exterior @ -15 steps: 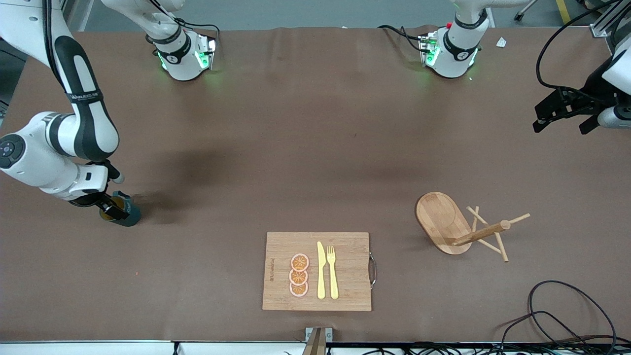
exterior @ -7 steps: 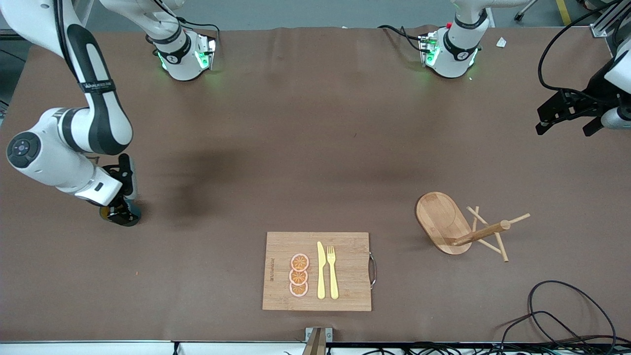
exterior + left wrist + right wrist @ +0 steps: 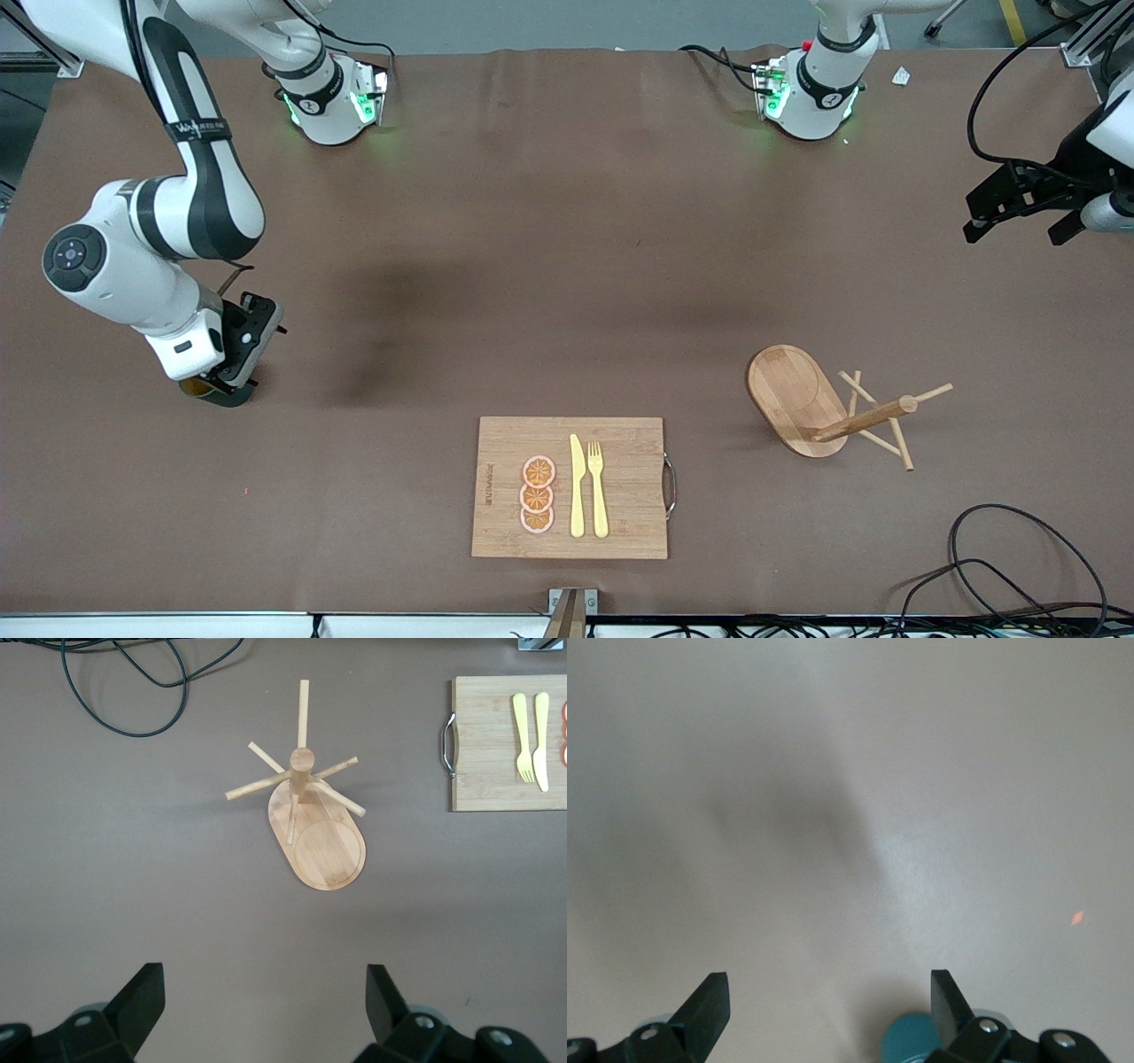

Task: Transfer cup from left to right arm and place
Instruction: 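Set the mug upright on the table and open the right gripper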

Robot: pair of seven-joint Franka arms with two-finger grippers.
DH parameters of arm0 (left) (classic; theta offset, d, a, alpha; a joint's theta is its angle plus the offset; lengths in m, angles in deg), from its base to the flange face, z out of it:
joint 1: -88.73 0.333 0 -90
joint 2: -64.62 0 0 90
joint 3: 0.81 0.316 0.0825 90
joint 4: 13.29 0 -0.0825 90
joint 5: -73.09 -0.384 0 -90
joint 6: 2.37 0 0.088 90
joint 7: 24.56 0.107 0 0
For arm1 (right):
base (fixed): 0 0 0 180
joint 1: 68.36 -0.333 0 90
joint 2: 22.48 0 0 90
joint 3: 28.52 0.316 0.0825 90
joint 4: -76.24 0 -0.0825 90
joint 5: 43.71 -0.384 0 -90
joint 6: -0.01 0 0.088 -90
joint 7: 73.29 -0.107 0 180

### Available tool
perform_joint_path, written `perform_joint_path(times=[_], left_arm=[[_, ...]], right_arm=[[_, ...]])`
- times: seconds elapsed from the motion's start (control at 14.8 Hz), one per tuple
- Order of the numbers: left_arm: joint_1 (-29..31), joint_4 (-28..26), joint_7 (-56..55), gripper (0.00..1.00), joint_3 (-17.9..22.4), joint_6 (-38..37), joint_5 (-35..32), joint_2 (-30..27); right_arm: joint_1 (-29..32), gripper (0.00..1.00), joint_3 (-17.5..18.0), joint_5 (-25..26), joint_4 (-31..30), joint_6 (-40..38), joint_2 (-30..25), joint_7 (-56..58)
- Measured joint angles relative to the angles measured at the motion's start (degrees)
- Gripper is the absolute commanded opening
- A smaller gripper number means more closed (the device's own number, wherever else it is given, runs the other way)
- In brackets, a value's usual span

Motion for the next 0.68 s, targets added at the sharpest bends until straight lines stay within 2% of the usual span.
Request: perform_joint_path(times=[0.2, 0.41, 0.68], left_arm=[[-0.01, 0.01, 0.0, 1.0, 0.0, 0.0, 0.0, 0.0], [-0.01, 0.01, 0.0, 1.0, 0.0, 0.0, 0.0, 0.0], [-0.01, 0.01, 0.0, 1.0, 0.0, 0.0, 0.0, 0.01]], right_arm=[[0.02, 1.0, -0.25, 0.0, 0.51, -0.41, -0.97, -15.02], [0.06, 1.0, -0.64, 0.7, 2.14, -3.94, -1.75, -27.02], [0.17, 1.0, -0.96, 4.41, 10.32, -18.11, -2.09, -42.35]])
